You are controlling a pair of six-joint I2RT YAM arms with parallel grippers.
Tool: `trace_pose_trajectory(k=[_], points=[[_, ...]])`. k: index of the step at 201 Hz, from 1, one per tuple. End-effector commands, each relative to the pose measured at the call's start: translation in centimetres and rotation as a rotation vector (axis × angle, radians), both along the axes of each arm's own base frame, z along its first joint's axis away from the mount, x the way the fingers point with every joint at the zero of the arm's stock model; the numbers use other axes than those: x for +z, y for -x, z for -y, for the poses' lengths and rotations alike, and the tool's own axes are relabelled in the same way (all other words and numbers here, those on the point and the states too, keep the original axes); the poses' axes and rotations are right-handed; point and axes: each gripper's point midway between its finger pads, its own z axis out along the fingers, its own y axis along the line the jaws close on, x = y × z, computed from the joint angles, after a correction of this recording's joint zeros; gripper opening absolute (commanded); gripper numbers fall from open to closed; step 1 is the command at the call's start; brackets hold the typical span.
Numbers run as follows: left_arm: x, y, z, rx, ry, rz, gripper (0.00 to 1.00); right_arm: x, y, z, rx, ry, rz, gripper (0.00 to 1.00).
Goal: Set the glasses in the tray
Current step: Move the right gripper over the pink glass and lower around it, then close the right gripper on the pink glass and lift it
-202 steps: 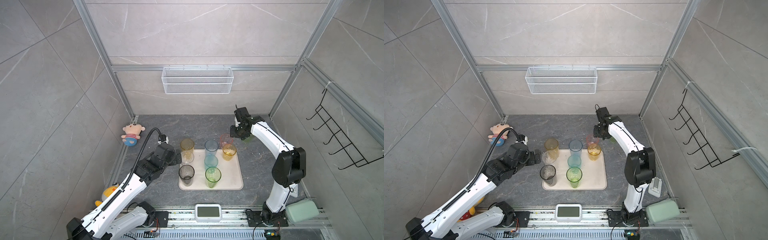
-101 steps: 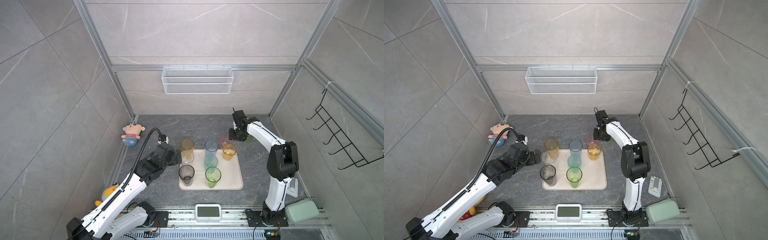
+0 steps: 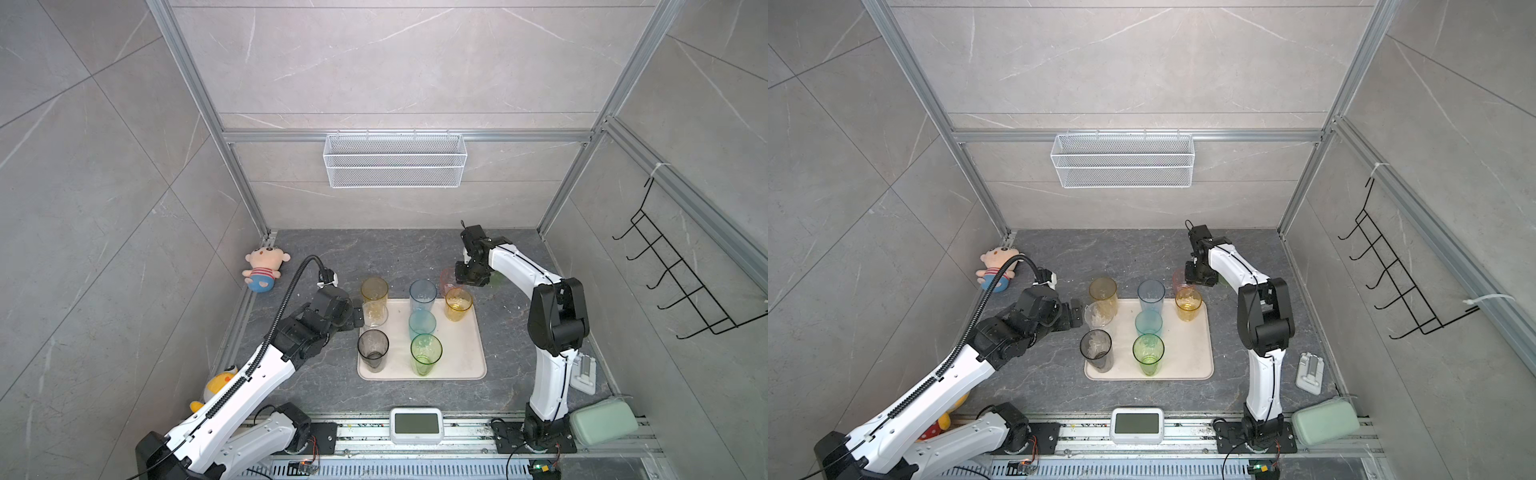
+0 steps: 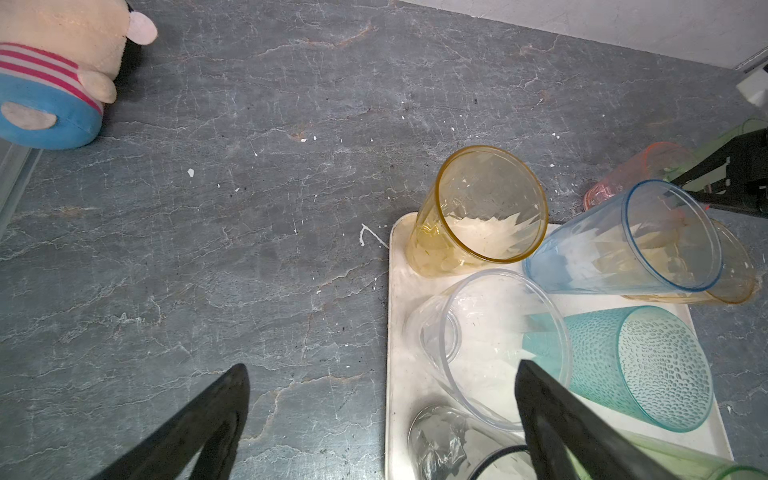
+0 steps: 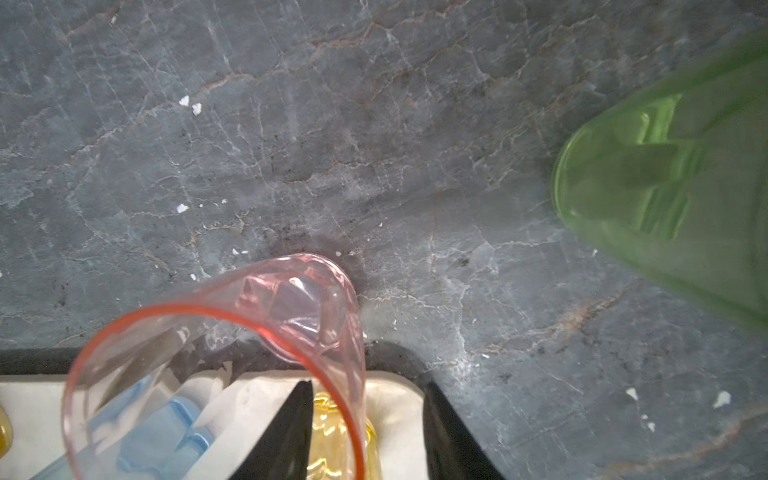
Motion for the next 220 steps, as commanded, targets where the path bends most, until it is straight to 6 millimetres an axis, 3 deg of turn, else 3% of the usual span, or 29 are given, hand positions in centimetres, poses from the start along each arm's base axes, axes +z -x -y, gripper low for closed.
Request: trace_pose_trajectory(k=[1,57,117,170,220], points=[[1.6,-0.6,0.2,0.011,0.035,0.041,1.00,-0.1,-0.9,-0.4,0.007,-0.018,0.009,0.39],[1.7,-0.6,0.2,0.008,0.035,0.043,1.00,-0.3,-1.2,-0.6,0.007,-0.027,0.007,0.18],[1.7,-0.5,0.1,0.010,0.033,0.045,1.00,1.1,-1.8,-0.7,0.011,-0.032,0.032,0.03],[1.7,-0.4,0.0,0.011,0.036,0.047,1.00,4.9,-1.9,-0.4,0.016,-0.033,0.096,0.00],[1.5,-0.4,0.1,0.011,0.038,0.040,1.00,9.5,-0.3,-0.1,0.036,-0.032,0.146,0.00]])
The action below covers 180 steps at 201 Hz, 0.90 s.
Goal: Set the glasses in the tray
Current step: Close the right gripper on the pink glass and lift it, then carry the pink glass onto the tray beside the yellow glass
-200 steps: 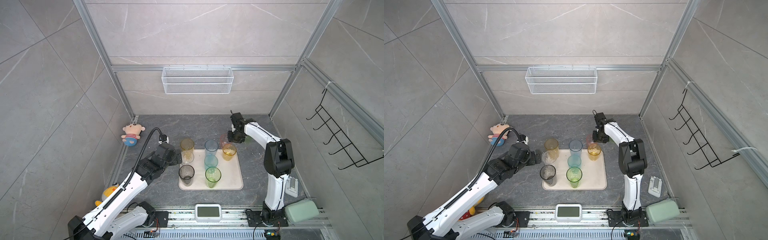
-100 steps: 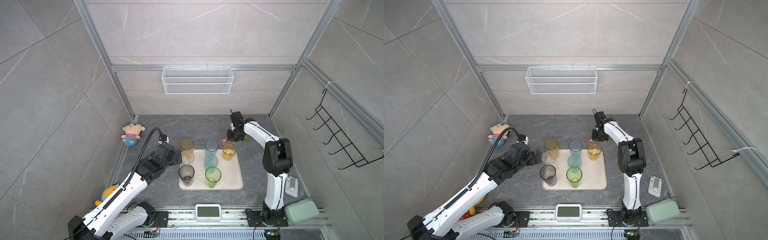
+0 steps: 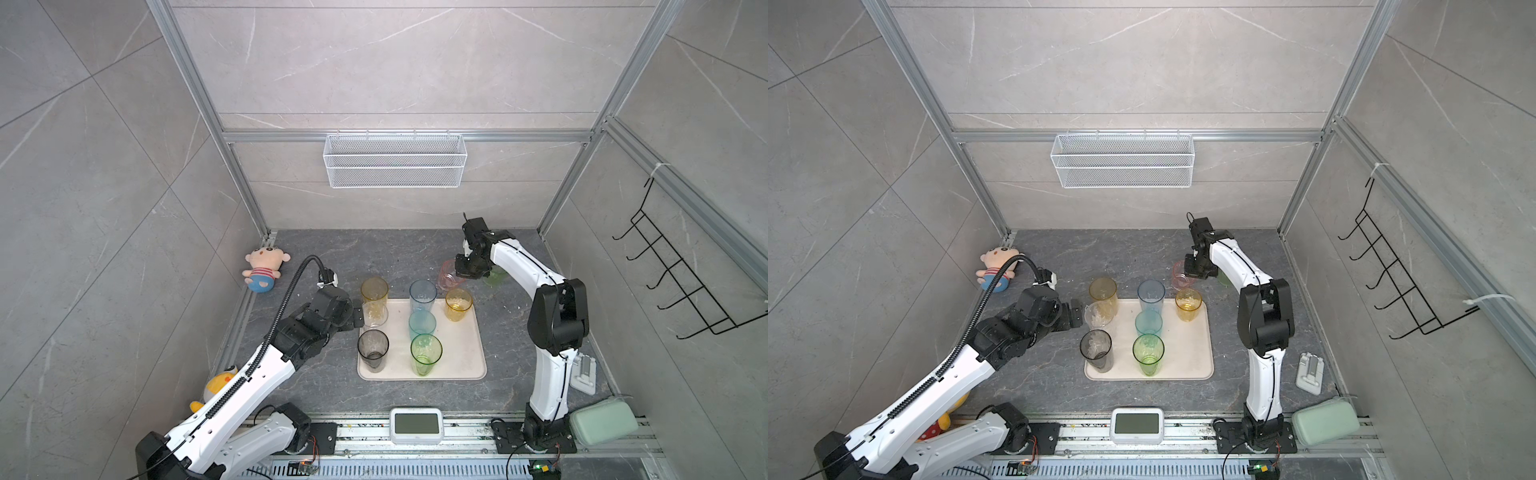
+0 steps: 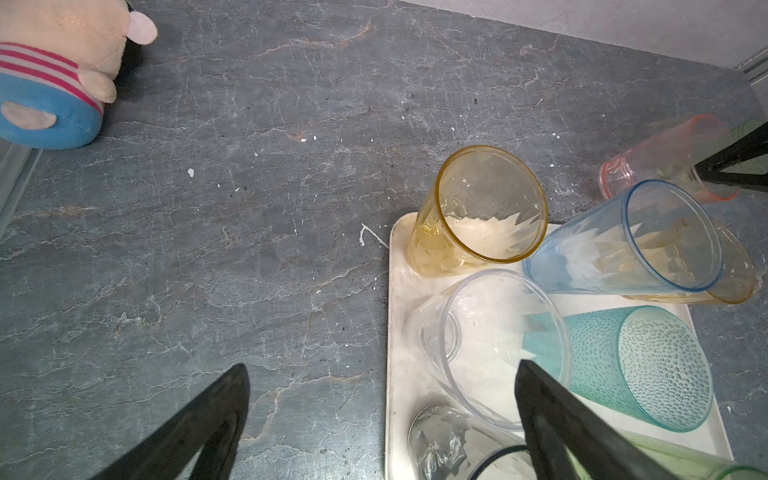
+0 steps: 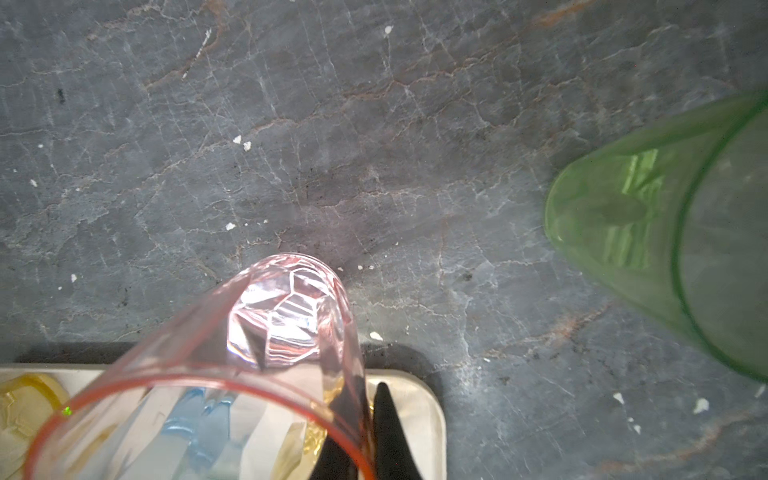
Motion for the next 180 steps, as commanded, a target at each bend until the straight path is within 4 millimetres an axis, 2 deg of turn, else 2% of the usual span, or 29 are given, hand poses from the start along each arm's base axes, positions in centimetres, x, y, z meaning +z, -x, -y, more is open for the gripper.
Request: trace_pose_trajectory(k=[1,41,106,146,180], points=[[1.5,-0.4,0.1,0.011,0.038,0.040,1.00,6.0,0.7,0.4,0.020,-0.002,0.100,0.00],[1.5,-0.5,0.4,0.008,0.050,0.039,1.00,9.8,3.1,1.0,0.032,-0.008,0.131,0.00],[1.5,-0.7,0.6,0.010,0.062,0.042,1.00,14.2,9.0,0.8,0.058,-0.056,0.137,0.00],[1.3,-0.9,1.0,0.005,0.073,0.040,1.00,15.6,12.1,0.6,0.082,-0.047,0.150,0.00],[1.2,-1.0,1.2,0.001,0.078,0.036,1.00,15.7,14.6,0.6,0.111,-0.006,0.131,0.00]])
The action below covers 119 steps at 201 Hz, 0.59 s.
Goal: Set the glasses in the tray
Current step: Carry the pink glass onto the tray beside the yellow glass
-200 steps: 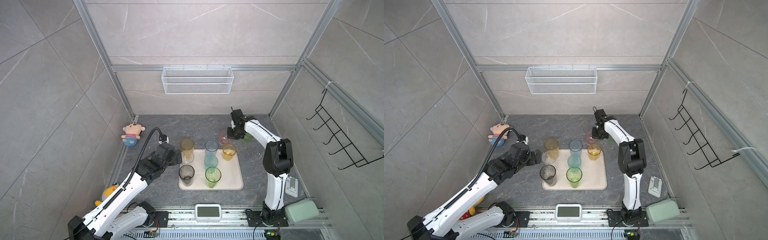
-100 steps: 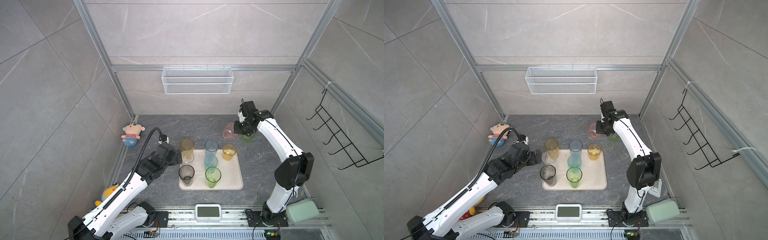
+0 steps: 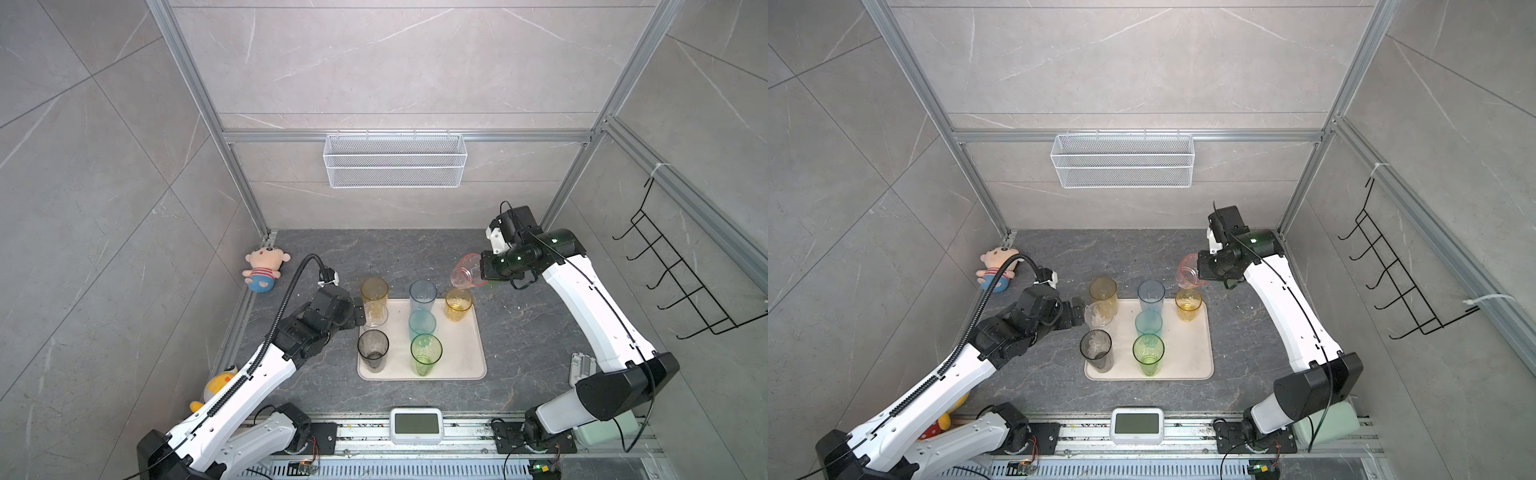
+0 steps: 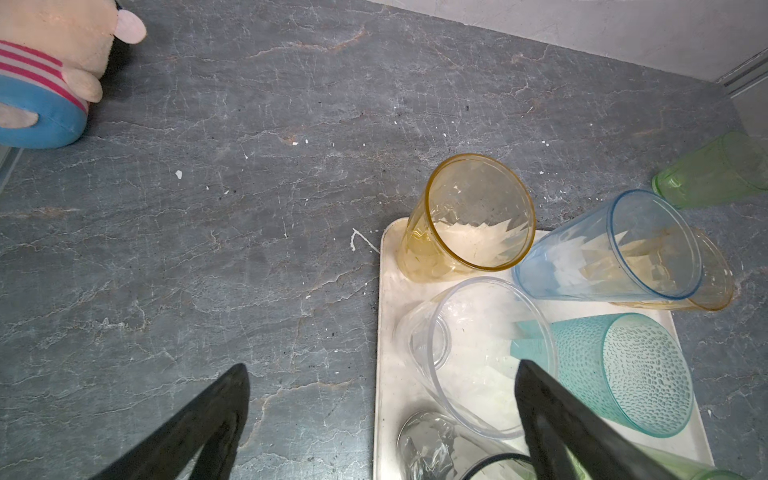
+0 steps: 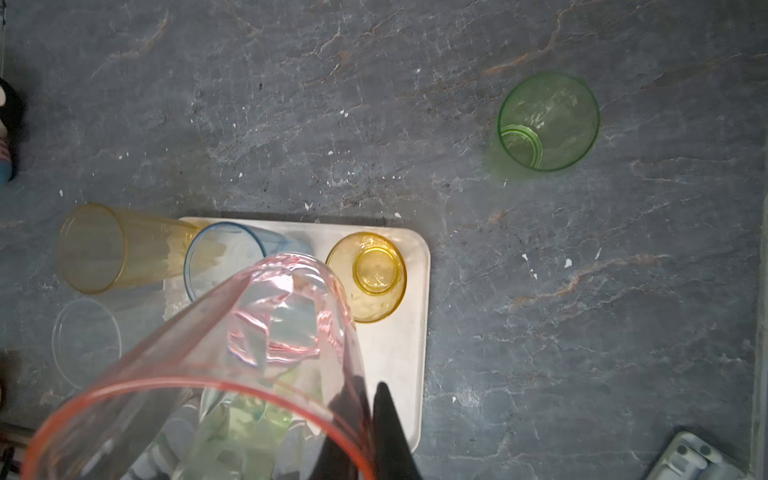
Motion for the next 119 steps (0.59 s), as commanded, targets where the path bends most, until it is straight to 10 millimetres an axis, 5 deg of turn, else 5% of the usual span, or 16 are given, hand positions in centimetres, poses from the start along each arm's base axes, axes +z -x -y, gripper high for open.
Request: trace_pose_trajectory(k=[1,66,119], points=[[1.2,-0.6,0.5,0.003,0.046,0.033,1.00,-0.1,2.4,0.4,0.007,0.041,-0.031,0.00],[0.9,-0.7,0.7,0.002,0.048,0.030,1.00,-0.7,5.9,0.1,0.016,0.087,-0.021,0.00],[0.9,-0.6,0.6,0.001,0.051,0.031,1.00,-3.6,8.2,0.0,0.035,0.137,-0.046,0.00]])
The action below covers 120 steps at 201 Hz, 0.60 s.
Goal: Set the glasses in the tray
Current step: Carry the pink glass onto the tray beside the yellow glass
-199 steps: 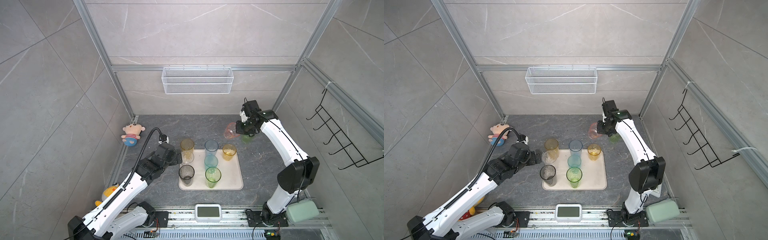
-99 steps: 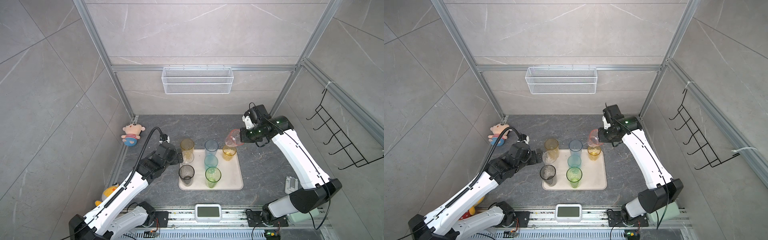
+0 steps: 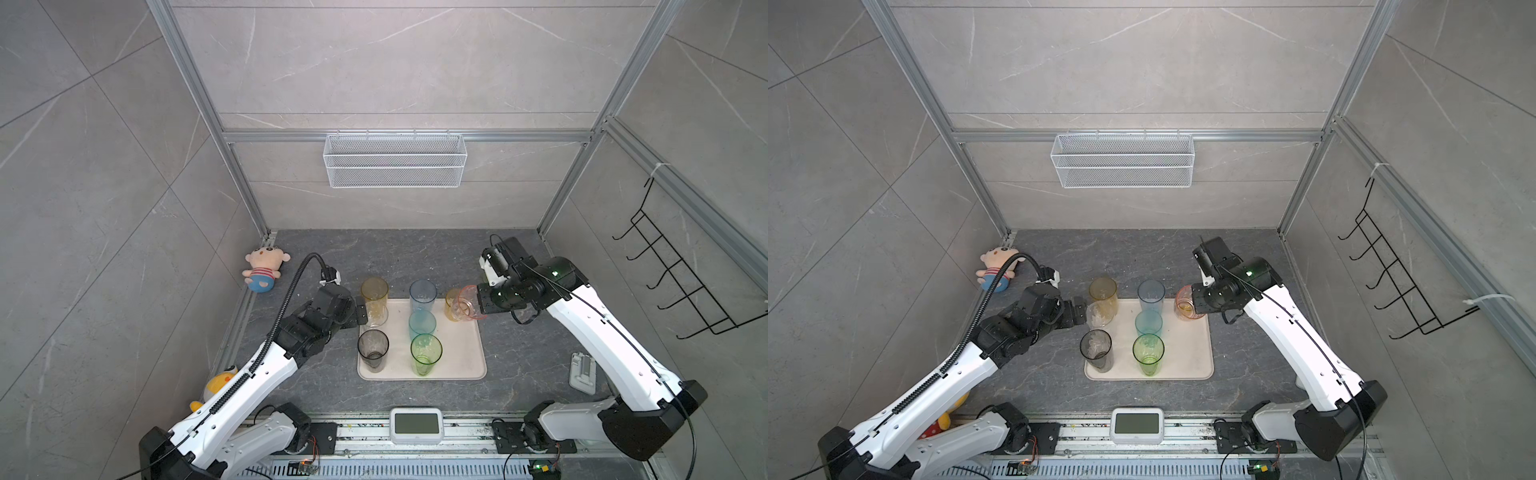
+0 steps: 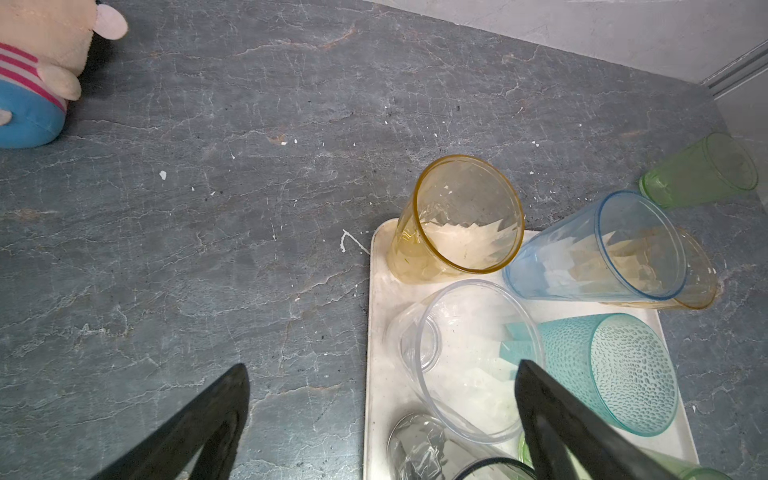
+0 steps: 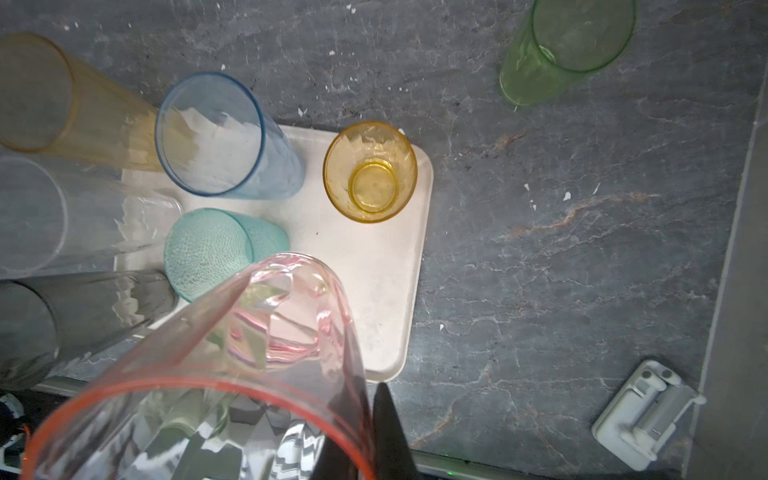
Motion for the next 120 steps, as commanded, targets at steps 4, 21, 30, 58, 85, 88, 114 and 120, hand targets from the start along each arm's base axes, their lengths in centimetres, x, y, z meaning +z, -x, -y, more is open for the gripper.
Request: trace_pose_trajectory(k=[4,21,30,58,85,88,114,120], points=[[0.8,-0.3,0.2,0.009,0.035,0.026,1.00,-0.9,0.7,0.8,-0.042,0.022,0.008,0.00],[0.8,-0.4,0.2,0.011,0.039,0.025,1.00,-1.7,0.9,1.0,-0.049,0.028,0.007,0.00],[0.7,-0.4,0.2,0.011,0.039,0.022,1.00,-2.4,0.9,1.0,-0.054,0.036,0.002,0.00],[0.6,-0.4,0.4,0.009,0.043,0.017,1.00,-4.4,1.0,1.0,-0.070,0.036,-0.015,0.00],[0.5,-0.4,0.4,0.011,0.041,0.016,1.00,-6.4,0.8,0.9,-0.082,0.039,-0.026,0.00],[0.5,-0.4,0.4,0.011,0.042,0.017,1.00,-6.6,0.8,0.9,-0.083,0.039,-0.027,0.00],[0.5,-0.5,0.5,0.008,0.041,0.017,1.00,-8.5,0.6,0.8,-0.092,0.049,-0.046,0.00],[0.5,-0.5,0.5,0.010,0.041,0.017,1.00,-8.9,0.6,0.7,-0.094,0.051,-0.051,0.00]])
